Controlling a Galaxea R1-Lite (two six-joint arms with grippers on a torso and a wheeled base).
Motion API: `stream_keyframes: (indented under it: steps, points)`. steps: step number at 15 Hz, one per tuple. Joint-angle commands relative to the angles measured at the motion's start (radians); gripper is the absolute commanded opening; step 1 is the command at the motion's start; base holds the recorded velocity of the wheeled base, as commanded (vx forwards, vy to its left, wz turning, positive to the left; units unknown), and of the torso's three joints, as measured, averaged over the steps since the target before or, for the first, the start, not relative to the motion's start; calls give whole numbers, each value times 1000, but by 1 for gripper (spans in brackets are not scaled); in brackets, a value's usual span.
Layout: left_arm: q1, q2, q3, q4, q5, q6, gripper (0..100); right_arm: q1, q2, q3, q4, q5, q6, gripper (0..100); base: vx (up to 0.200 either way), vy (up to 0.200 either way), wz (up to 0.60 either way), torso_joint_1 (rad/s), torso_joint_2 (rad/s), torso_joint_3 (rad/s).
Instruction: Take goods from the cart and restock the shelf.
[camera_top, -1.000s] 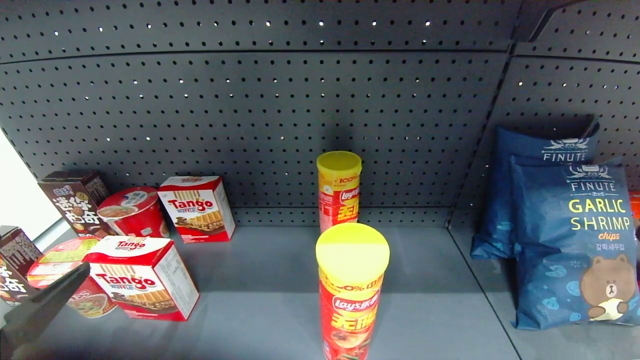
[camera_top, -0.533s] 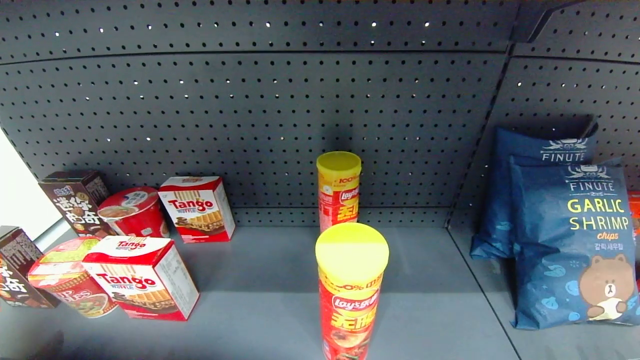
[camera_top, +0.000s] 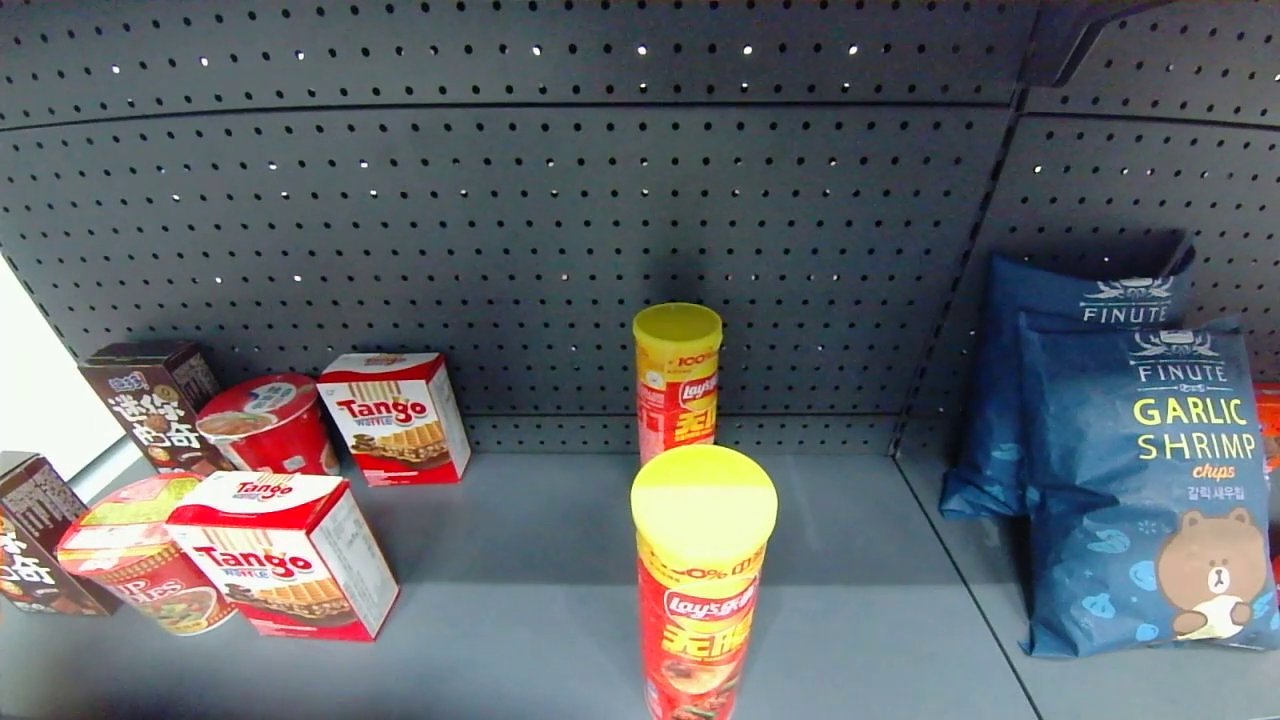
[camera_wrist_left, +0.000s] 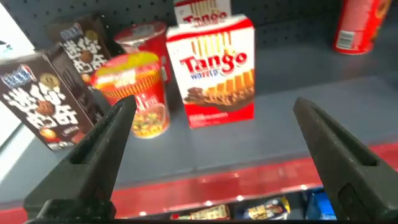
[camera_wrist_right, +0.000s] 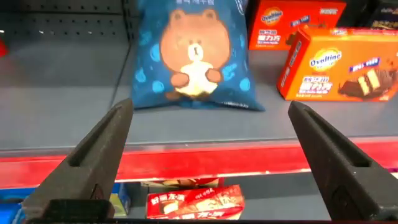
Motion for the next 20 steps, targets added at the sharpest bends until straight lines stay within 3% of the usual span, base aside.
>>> stream_keyframes:
  steps: [1, 5, 6, 8, 9, 11, 12, 13, 14, 15, 16, 17, 18, 20]
  points:
    - [3, -99, 10, 21, -1, -2, 100, -15, -49, 44, -10, 1, 1, 100, 0, 0, 0, 0, 0, 0]
    - [5, -99, -13, 21, 6, -10, 100, -15, -49, 39, -13, 11, -5, 100, 0, 0, 0, 0, 0, 0]
    - [5, -99, -10, 21, 5, -11, 100, -15, -49, 39, -13, 60, 33, 100, 0, 0, 0, 0, 0, 0]
    - [3, -99, -4, 21, -1, -16, 100, -15, -49, 39, -12, 256, 66, 100, 0, 0, 0, 0, 0, 0]
    - [3, -99, -4, 21, -1, -23, 100, -17, -49, 37, -9, 253, 70, 100, 0, 0, 0, 0, 0, 0]
    - [5, -99, -5, 17, -20, -48, 100, -17, -49, 37, 7, -49, 84, 100, 0, 0, 0, 0, 0, 0]
    - [5, -99, 6, -5, -20, -45, 100, -15, -49, 42, -13, -80, 67, 100, 0, 0, 0, 0, 0, 0]
    - [5, -99, 38, -31, -20, -36, 100, -15, -49, 48, -29, -32, 27, 100, 0, 0, 0, 0, 0, 0]
    - [5, -99, 41, -14, -23, -16, 100, -15, -49, 50, -32, 93, -3, 100, 0, 0, 0, 0, 0, 0]
    - [3, -99, 41, 14, -26, -16, 100, -15, -49, 51, -16, 202, -2, 100, 0, 0, 0, 0, 0, 0]
    - [3, -99, 41, 44, -43, -16, 100, -15, -49, 51, 4, 238, -5, 100, 0, 0, 0, 0, 0, 0]
    - [3, -99, 41, 98, -112, -13, 100, -15, -49, 51, 14, 210, 3, 100, 0, 0, 0, 0, 0, 0]
    - [3, -97, 41, 127, -143, -14, 100, -15, -49, 51, 16, 204, 23, 100, 0, 0, 0, 0, 0, 0]
    - [11, -103, 41, 153, -113, -11, 100, -15, -49, 51, 17, 190, 36, 100, 0, 0, 0, 0, 0, 0]
